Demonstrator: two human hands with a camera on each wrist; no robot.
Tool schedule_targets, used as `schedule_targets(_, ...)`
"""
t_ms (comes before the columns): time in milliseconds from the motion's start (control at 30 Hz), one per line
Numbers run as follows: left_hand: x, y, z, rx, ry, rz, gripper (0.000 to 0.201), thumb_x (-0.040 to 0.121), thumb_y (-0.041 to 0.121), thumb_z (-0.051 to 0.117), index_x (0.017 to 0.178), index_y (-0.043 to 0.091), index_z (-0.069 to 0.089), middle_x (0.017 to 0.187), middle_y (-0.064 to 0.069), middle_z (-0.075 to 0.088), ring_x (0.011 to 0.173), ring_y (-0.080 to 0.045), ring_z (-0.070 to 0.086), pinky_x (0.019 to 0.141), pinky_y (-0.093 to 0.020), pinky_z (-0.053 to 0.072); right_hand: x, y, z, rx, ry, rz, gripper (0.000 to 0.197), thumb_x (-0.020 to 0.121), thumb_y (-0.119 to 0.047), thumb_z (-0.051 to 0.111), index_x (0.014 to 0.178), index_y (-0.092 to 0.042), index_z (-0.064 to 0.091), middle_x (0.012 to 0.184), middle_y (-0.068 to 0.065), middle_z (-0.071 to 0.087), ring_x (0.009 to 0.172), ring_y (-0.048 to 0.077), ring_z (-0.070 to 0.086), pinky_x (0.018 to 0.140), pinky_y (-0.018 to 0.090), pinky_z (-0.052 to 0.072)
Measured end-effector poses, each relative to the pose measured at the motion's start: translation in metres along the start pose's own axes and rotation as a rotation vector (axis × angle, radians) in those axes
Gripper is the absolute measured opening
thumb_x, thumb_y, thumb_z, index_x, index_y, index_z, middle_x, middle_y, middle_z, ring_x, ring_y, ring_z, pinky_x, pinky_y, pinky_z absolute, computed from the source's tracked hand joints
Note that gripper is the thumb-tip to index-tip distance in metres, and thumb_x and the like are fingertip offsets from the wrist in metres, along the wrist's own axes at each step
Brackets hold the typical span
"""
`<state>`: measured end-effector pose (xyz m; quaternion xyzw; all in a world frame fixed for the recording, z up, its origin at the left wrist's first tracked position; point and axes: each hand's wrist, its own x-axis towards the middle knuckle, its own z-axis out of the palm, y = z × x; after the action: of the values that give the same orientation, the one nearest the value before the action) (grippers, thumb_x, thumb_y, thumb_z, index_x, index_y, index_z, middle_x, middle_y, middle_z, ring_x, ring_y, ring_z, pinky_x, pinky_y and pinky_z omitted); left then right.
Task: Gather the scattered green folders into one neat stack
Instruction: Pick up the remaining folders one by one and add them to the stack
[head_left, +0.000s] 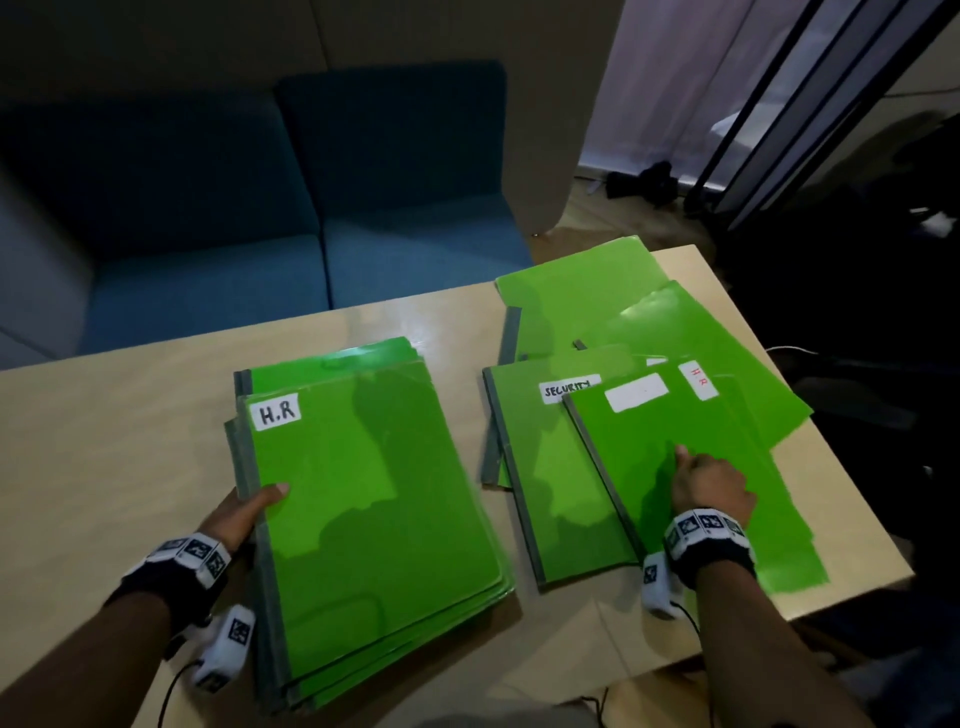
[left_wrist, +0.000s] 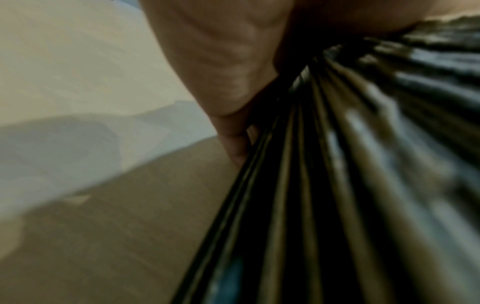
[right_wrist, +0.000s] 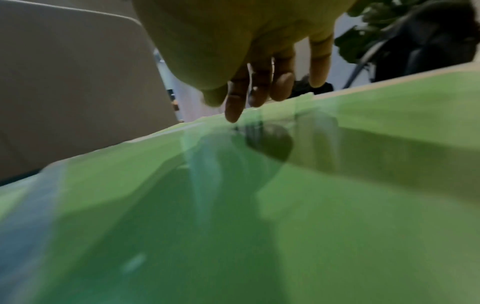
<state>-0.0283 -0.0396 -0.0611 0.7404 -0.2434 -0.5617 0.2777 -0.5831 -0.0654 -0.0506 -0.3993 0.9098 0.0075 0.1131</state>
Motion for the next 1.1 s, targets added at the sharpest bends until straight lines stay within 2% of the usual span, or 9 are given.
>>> schedule_targets(100, -0.003, 0.004, 0.004, -0.014, 0.025, -0.003, 0.053, 0.088, 0.024, 0.063, 0.136, 0.006, 0.049, 0.123, -0.016, 0.061, 0.107, -0.034, 0.061, 0.100, -0.048, 0.043, 0.017, 0.023, 0.001, 0.114, -0.027, 0.064, 0.070, 0.081, -0.055, 0.065, 0.133, -0.010, 0.049, 0.147, 0.021, 0.033, 0.138, 0.038, 0.028, 0.110, 0.055, 0.025)
schedule_targets(200, -0.001, 0.003, 0.004, 0.002, 0.054, -0.018, 0.049, 0.091, 0.025, 0.061, 0.134, 0.003, 0.051, 0.125, -0.018, 0.060, 0.109, -0.037, 0.060, 0.100, -0.048, 0.042, 0.029, 0.042, 0.000, 0.170, -0.176, 0.129, 0.103, 0.071, -0.062, 0.072, 0.150, -0.016, 0.024, 0.160, 0.016, 0.008, 0.147, 0.035, 0.010, 0.115, 0.059, 0.017)
schedule_targets(367, 0.048, -0.035, -0.023, 0.022, 0.059, -0.020, 0.099, 0.049, 0.064, 0.080, 0.132, 0.017, 0.055, 0.124, -0.017, 0.063, 0.109, -0.040, 0.061, 0.098, -0.060, 0.044, 0.031, 0.051, -0.005, 0.000, -0.110, 0.036, 0.103, 0.075, -0.080, 0.045, 0.147, -0.008, 0.027, 0.149, 0.022, 0.028, 0.137, 0.039, 0.026, 0.108, 0.053, 0.028)
schedule_targets(433, 0.064, -0.048, -0.032, 0.036, 0.045, -0.051, 0.106, 0.040, 0.069, 0.081, 0.130, 0.019, 0.057, 0.124, -0.016, 0.064, 0.107, -0.041, 0.062, 0.094, -0.062, 0.046, 0.032, 0.053, -0.002, 0.014, -0.103, 0.103, 0.102, 0.073, -0.078, 0.052, 0.141, -0.003, 0.035, 0.145, 0.022, 0.030, 0.134, 0.038, 0.028, 0.105, 0.053, 0.031)
schedule_targets(600, 0.004, 0.003, 0.005, 0.056, 0.040, -0.040, 0.054, 0.090, 0.030, 0.062, 0.137, 0.009, 0.050, 0.132, -0.019, 0.057, 0.116, -0.040, 0.056, 0.094, -0.045, 0.041, 0.036, 0.046, 0.008, 0.054, -0.150, 0.116, 0.103, 0.071, -0.066, 0.069, 0.138, 0.003, 0.032, 0.137, 0.024, 0.039, 0.128, 0.039, 0.037, 0.101, 0.050, 0.038)
schedule_targets(700, -0.001, 0.005, 0.008, 0.032, 0.039, -0.035, 0.049, 0.094, 0.023, 0.058, 0.138, 0.006, 0.048, 0.133, -0.019, 0.056, 0.119, -0.040, 0.053, 0.090, -0.043, 0.039, 0.071, 0.069, 0.037, 0.071, -0.280, 0.116, 0.113, 0.050, -0.076, 0.071, 0.134, -0.005, 0.043, 0.132, 0.018, 0.052, 0.121, 0.039, 0.051, 0.096, 0.049, 0.047)
schedule_targets(833, -0.003, 0.008, 0.010, -0.020, 0.033, -0.020, 0.049, 0.093, 0.021, 0.060, 0.138, 0.005, 0.048, 0.132, -0.019, 0.057, 0.114, -0.037, 0.057, 0.092, -0.042, 0.041, 0.040, 0.034, -0.018, 0.267, -0.284, 0.017, 0.061, 0.070, -0.051, 0.077, 0.102, -0.005, 0.052, 0.116, 0.017, 0.063, 0.096, 0.032, 0.061, 0.088, 0.045, 0.053)
schedule_targets(1000, -0.008, 0.009, 0.004, 0.012, 0.002, -0.004, 0.057, 0.085, 0.027, 0.070, 0.136, 0.009, 0.051, 0.127, -0.017, 0.062, 0.109, -0.034, 0.062, 0.097, -0.044, 0.045, 0.000, -0.039, -0.117, 0.716, -0.285, -0.253, 0.025, 0.085, -0.020, 0.072, 0.106, -0.017, 0.059, 0.087, 0.005, 0.069, 0.070, 0.025, 0.064, 0.059, 0.030, 0.050)
schedule_targets(1100, 0.018, -0.011, -0.008, 0.015, -0.015, 0.022, 0.093, 0.053, 0.056, 0.083, 0.132, 0.017, 0.055, 0.122, -0.013, 0.066, 0.106, -0.032, 0.064, 0.101, -0.052, 0.046, -0.008, -0.078, -0.145, 0.910, -0.330, -0.385, 0.031, 0.085, -0.015, 0.072, 0.114, -0.013, 0.061, 0.095, 0.006, 0.070, 0.075, 0.022, 0.064, 0.066, 0.030, 0.050)
